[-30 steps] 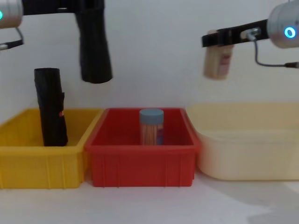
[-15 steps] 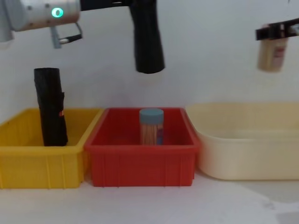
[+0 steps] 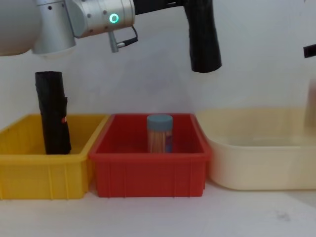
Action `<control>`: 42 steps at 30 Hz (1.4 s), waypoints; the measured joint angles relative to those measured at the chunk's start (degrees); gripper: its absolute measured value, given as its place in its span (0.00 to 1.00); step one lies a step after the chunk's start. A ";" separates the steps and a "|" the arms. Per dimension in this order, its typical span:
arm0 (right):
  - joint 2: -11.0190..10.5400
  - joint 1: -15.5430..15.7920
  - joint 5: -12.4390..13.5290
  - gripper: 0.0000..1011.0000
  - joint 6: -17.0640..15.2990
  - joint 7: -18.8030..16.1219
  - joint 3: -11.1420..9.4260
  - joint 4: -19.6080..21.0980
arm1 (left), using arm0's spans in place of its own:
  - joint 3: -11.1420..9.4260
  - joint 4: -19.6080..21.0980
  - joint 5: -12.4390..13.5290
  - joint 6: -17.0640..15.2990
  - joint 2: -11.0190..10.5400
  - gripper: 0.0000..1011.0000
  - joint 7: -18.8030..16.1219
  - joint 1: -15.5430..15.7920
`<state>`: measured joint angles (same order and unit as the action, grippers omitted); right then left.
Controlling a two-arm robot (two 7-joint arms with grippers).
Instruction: Pick up the garbage bag with the one hand and transfer it to the other hand.
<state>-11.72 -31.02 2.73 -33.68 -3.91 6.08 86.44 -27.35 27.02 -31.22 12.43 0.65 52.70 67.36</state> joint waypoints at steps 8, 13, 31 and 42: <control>-0.60 0.00 -0.15 0.98 -0.77 -0.50 -0.62 -0.57 | -1.05 -8.22 -1.23 3.47 2.81 0.35 3.05 4.09; -0.82 0.22 -0.15 0.99 -0.76 -1.36 -0.79 -0.36 | -1.48 -11.67 -1.75 4.93 3.99 0.35 4.38 5.82; -3.11 1.87 3.45 0.99 2.37 -10.71 0.14 2.88 | -2.13 -16.77 -2.50 7.06 5.72 0.35 6.26 8.36; -4.37 1.90 6.01 0.99 4.46 -17.23 2.29 3.26 | -2.22 -17.50 -2.62 7.36 5.98 0.35 6.52 8.70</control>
<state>-16.09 -29.12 8.74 -29.22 -21.14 8.37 89.69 -29.57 9.53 -33.84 19.79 6.63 59.22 76.06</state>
